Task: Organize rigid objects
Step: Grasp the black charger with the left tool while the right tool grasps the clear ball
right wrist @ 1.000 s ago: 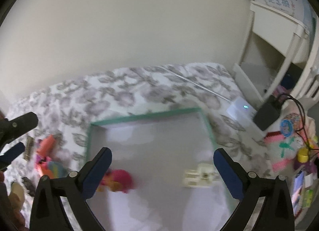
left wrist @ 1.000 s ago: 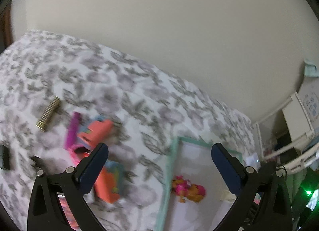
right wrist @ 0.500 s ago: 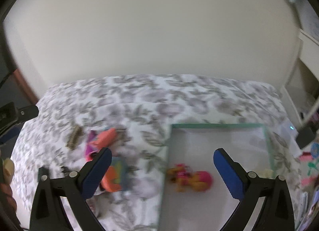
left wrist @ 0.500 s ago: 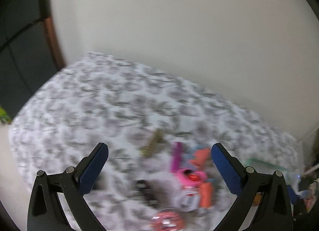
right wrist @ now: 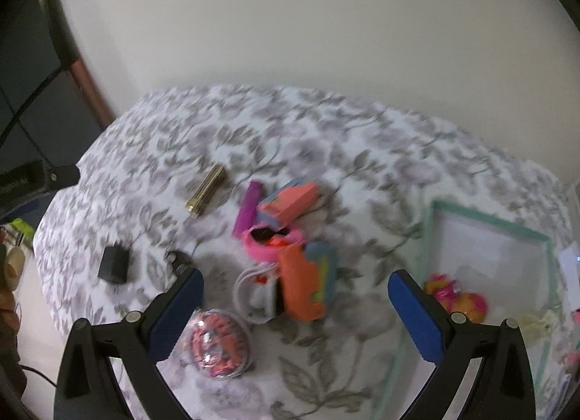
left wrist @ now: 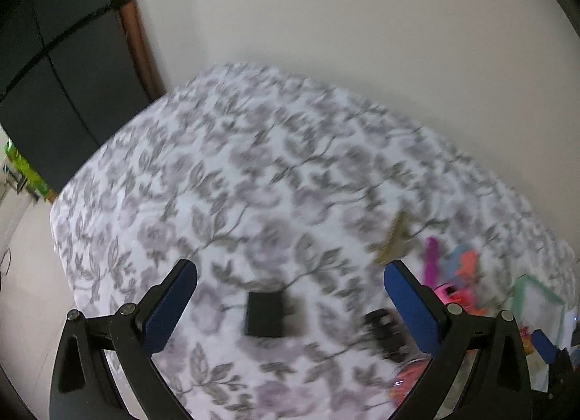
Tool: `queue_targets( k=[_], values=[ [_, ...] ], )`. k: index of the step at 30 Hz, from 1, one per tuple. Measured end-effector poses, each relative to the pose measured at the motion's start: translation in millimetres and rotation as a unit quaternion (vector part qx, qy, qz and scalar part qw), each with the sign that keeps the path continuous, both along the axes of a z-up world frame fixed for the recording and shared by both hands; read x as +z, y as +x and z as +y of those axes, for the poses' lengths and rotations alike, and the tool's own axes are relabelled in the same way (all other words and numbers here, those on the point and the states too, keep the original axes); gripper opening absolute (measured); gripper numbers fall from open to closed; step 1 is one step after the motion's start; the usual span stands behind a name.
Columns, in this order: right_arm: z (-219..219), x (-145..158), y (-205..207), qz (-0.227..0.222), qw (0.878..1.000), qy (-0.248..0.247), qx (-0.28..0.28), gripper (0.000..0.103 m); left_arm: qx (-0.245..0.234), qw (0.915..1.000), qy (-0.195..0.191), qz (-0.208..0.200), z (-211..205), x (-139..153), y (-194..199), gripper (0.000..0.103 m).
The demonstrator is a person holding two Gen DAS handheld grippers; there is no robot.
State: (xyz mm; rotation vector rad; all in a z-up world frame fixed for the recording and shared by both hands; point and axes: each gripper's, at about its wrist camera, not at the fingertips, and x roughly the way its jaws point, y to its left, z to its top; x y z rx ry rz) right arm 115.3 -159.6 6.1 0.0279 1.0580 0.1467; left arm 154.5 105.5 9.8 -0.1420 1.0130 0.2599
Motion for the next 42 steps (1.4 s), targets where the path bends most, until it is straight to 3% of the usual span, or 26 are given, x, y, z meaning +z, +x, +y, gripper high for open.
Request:
queue_targets(
  k=[7,19,22,23,30,34,42],
  values=[
    [27.9,-35.2,-1.2,0.063,0.997,0.005,0.032,0.103,0.037,0.9957,-0.059,0.061,41.8,-61.7,5.4,0.103],
    [70.6,-83.4,-6.9,0.133,0.987,-0.036,0.086,0.103,0.032,0.9907,-0.058,0.119,47.7,-120.6,16.3,0.101],
    [78.5,-94.6,-9.1,0.143,0.984,-0.052,0.094,0.103,0.03,0.9897,-0.055,0.129,46.5,-131.3,18.2,0.095],
    [81.1,-98.4,-10.0,0.146,0.983,-0.056,0.097,0.103,0.029,0.9895,-0.054,0.131,46.9,-133.6,18.8,0.087],
    [97.3,-118.9,-13.5,0.151,0.978,-0.089,0.109,0.103,0.023,0.991,-0.04,0.126,43.0,-135.5,21.9,0.085],
    [96.5,-120.8,-16.9,0.147,0.98,-0.084,0.105,0.103,0.019,0.9916,-0.037,0.122,37.5,-134.9,25.2,0.079],
    [90.0,-119.2,-24.8,0.134,0.982,-0.08,0.106,0.098,0.002,0.9915,-0.036,0.125,17.6,-124.1,24.7,0.048]
  ],
)
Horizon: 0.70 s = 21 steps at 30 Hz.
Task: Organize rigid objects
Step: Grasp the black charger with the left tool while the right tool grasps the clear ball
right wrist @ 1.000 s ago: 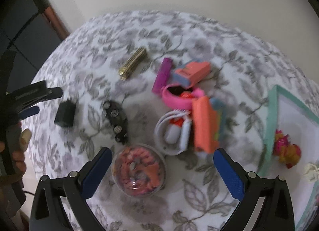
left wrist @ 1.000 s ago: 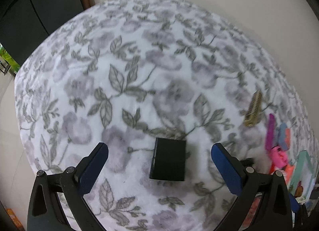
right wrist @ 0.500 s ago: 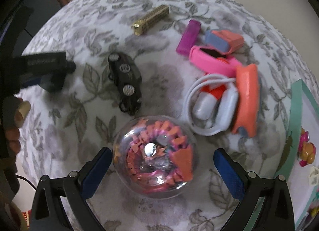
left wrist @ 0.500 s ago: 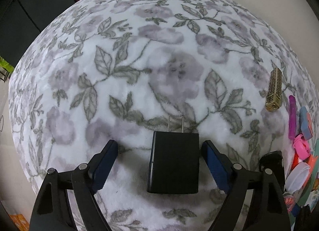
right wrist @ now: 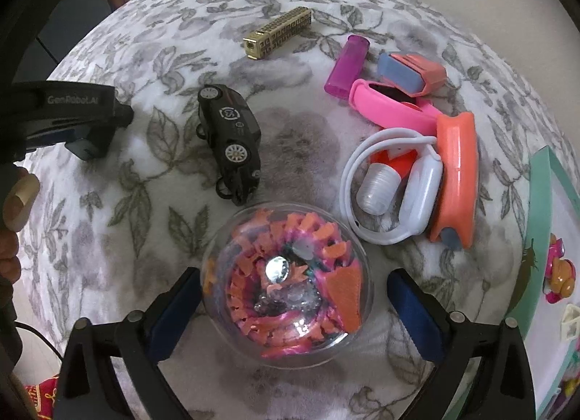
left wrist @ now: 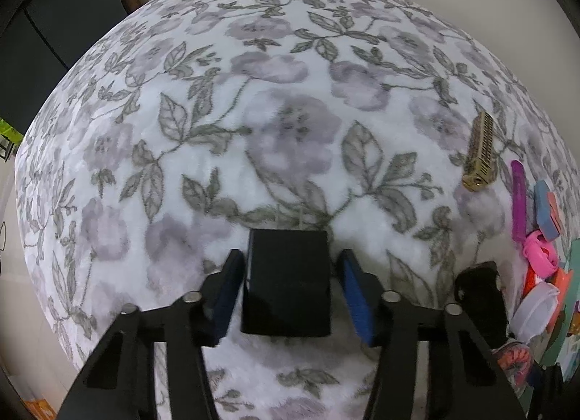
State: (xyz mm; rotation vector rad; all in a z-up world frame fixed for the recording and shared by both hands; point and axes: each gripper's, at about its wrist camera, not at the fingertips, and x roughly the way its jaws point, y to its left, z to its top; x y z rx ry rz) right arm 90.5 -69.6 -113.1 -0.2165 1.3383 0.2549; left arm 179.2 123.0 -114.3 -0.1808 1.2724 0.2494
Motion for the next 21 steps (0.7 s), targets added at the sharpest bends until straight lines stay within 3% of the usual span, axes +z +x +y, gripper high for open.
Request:
queue_targets(
  k=[3,10,16,21],
  values=[
    [-10.4,4.6,-4.9,-0.004,1.0,0.005,-0.01,0.09,0.0,1.0,0.002,0.002,-5.4,2.3,-1.4,0.043],
    [-20.0,13.2,-15.6,-0.006,1.0,0.008,0.005,0.074,0.008,0.9999,0.0,0.009,-13.7,5.3,-11.9,0.043],
    [-29.8,14.3,-19.6,0.001,1.0,0.019,-0.003,0.074,0.014,0.9994,-0.025,0.017,-18.8,3.3,-25.8,0.043],
    [-57.9,26.6,-11.5,0.011,0.998,0.058,-0.028,0.074,0.011,0.9991,-0.041,0.01,-32.0,15.4,-36.3,0.043]
  ],
)
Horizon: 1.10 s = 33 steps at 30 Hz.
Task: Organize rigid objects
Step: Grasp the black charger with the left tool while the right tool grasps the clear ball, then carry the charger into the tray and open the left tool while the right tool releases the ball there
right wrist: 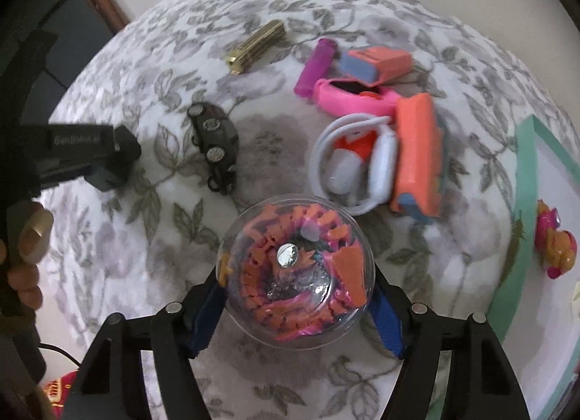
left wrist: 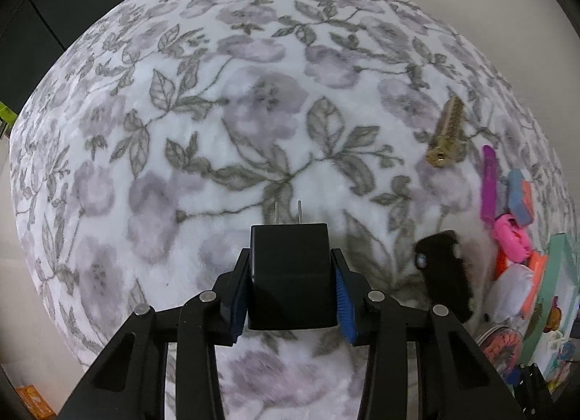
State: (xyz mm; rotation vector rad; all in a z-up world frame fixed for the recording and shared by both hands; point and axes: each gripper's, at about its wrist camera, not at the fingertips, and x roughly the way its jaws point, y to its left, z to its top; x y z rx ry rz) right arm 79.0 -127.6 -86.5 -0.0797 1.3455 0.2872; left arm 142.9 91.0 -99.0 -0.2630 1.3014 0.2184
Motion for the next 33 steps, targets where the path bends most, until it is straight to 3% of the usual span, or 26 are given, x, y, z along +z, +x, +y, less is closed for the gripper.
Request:
queue_targets(
  k=[7,12,17,33],
  values=[
    [-44.0,52.3,3.8,-0.044,0.997,0.036,-0.049,0.074,-0.018,0.9983,-0.019,-0.052,-27.8,53.0,-0.6,0.043],
    [-70.5,100.7,-5.3,-0.099,0.99,0.027,-0.097,0.074,-0.047,0.9933,-0.035,-0.099,-63.1,100.5,0.2,0.043],
    [-89.5,124.9,-2.1,-0.133,0.98,0.014,-0.145,0.074,-0.092,0.986,-0.054,-0.128,-114.0,129.9,-6.8,0.043],
    [-193.8,180.2,-36.9,-0.197,0.936,-0.063,-0.284,0.074,-0.223,0.9615,-0.077,-0.142,-248.4,127.9,-33.5,0.043]
  ],
)
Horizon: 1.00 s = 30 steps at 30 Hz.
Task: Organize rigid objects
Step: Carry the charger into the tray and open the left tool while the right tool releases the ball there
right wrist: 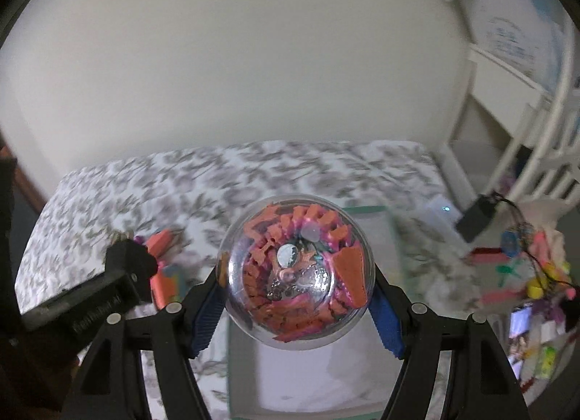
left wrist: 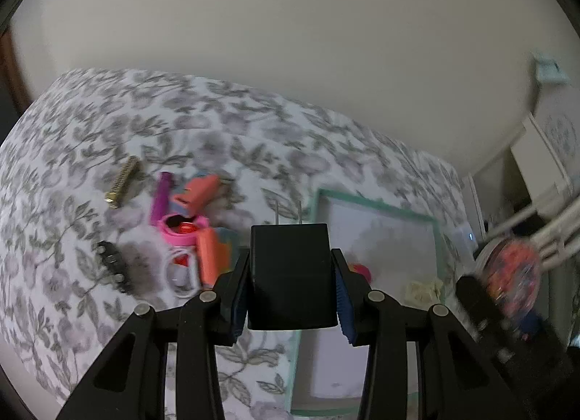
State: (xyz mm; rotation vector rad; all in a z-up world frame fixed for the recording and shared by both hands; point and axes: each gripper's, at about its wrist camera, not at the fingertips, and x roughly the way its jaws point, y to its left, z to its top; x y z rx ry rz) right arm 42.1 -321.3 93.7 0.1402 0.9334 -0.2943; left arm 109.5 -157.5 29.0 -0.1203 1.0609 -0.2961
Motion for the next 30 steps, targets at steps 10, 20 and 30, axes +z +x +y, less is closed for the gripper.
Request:
queue_targets(
  k=[10,20,30],
  values=[
    [-40.4,7.5,-14.9,-0.006,0.998,-0.009,-0.06,0.074,-0.067,0.9975,0.018,0.009,-44.3,-15.1,-15.0,0.043],
    [-67.0,-45.8,-7.7,0.059,0.994,0.01,-0.087,0.075,-0.096,0.9931,0.053,0.04,-65.8,-51.3,-22.3,0.043],
    [-99.7,-115.3,-12.9,0.151,0.981,0.029,-0.12,0.075,-0.123,0.9863,0.079,0.077,-84.7,-87.9,-26.1,0.043]
  ],
)
